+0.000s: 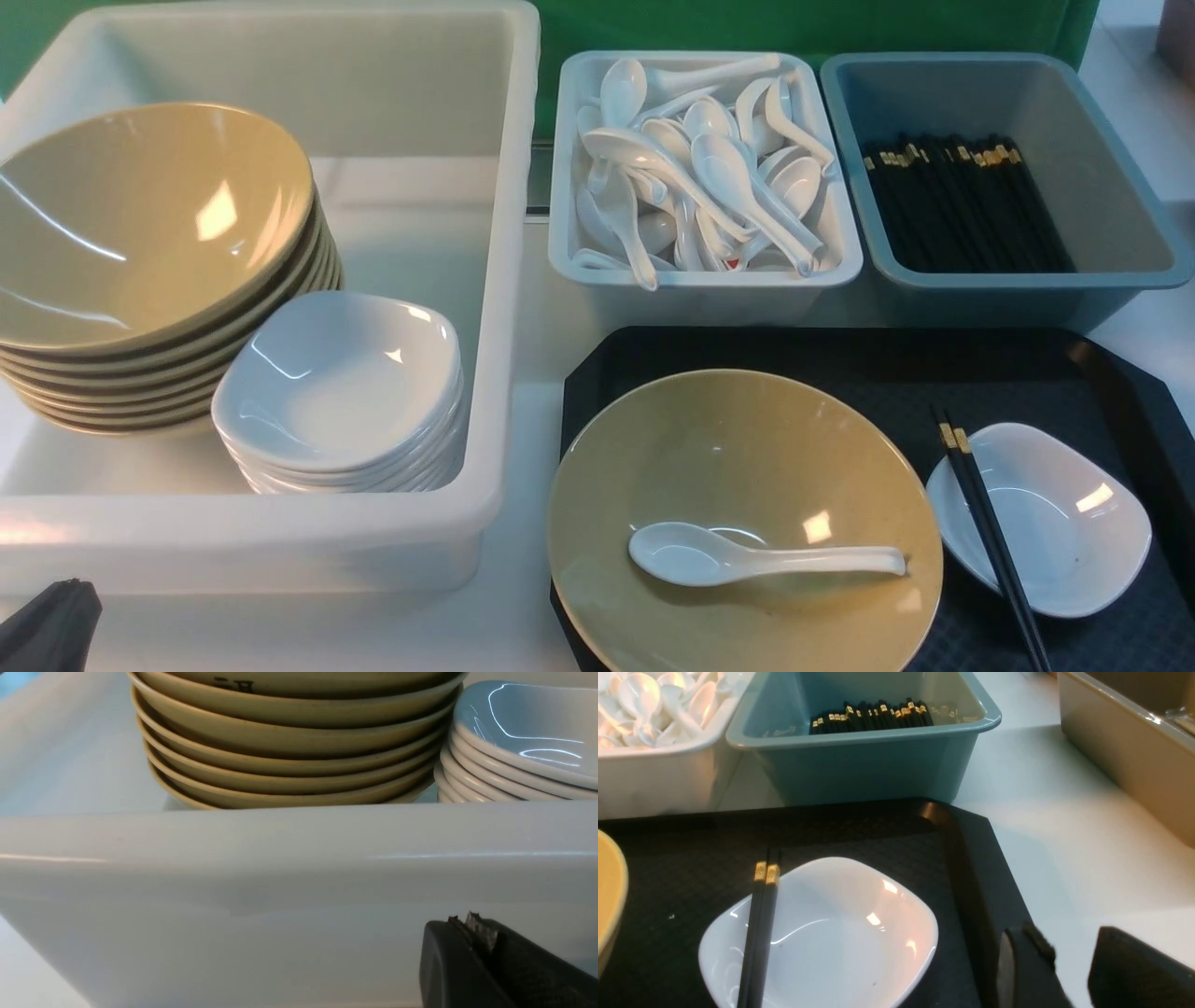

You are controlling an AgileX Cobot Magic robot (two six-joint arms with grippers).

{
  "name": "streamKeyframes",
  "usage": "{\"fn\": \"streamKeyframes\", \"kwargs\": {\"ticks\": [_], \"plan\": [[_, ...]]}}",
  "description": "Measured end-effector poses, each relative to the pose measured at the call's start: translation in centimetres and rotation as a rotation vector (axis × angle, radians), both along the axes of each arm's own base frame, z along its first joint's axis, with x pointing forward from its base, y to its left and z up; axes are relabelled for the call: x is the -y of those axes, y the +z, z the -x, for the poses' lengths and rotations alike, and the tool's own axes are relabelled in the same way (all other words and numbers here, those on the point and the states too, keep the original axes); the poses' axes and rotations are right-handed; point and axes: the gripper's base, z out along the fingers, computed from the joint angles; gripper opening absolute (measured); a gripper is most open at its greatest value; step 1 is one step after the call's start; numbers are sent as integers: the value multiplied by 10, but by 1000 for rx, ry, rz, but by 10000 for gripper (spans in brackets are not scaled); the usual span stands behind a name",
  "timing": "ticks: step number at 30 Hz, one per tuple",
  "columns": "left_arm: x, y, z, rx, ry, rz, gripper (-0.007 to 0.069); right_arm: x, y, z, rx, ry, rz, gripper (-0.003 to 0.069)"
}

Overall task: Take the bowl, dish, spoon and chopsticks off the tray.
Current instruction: Use the right arm to grab the chopsticks

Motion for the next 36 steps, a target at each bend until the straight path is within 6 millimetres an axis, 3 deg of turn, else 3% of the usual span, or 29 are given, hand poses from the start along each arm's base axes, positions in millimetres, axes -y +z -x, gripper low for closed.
{"fn": "streamKeyframes", "kwargs": {"ticks": [9, 11, 14, 15, 16, 18, 20, 30, 31, 33, 36], "plan": [[1, 0, 0, 4, 4, 55, -11, 0, 0, 0, 6, -10, -47, 238], [4, 2, 0, 10, 11, 223, -11, -1, 0, 0, 18, -25, -130, 238], [11, 7, -1, 15, 35, 757, -11, -4, 2, -1, 83, -87, -564, 238], [11, 7, -1, 15, 36, 790, -11, -5, 2, -1, 88, -92, -608, 238], [14, 10, 0, 5, 45, 1031, -11, -7, 3, -1, 118, -127, -848, 238], [16, 12, 0, -5, 49, 1212, -11, -7, 3, -2, 133, -155, -1007, 238], [17, 14, 0, -6, 49, 1296, -11, -8, 3, -1, 133, -166, -1061, 238], [16, 16, -1, 13, 40, 1291, -11, -8, 2, -1, 102, -128, -893, 238], [17, 21, 0, 19, 18, 1258, -11, -9, 2, -1, 94, -109, -836, 238], [19, 51, 6, 97, -73, 1092, -11, -11, 19, 1, 91, -24, -658, 238], [21, 92, 15, 190, -160, 822, -11, -14, 61, 5, 129, 82, -465, 219]]}}
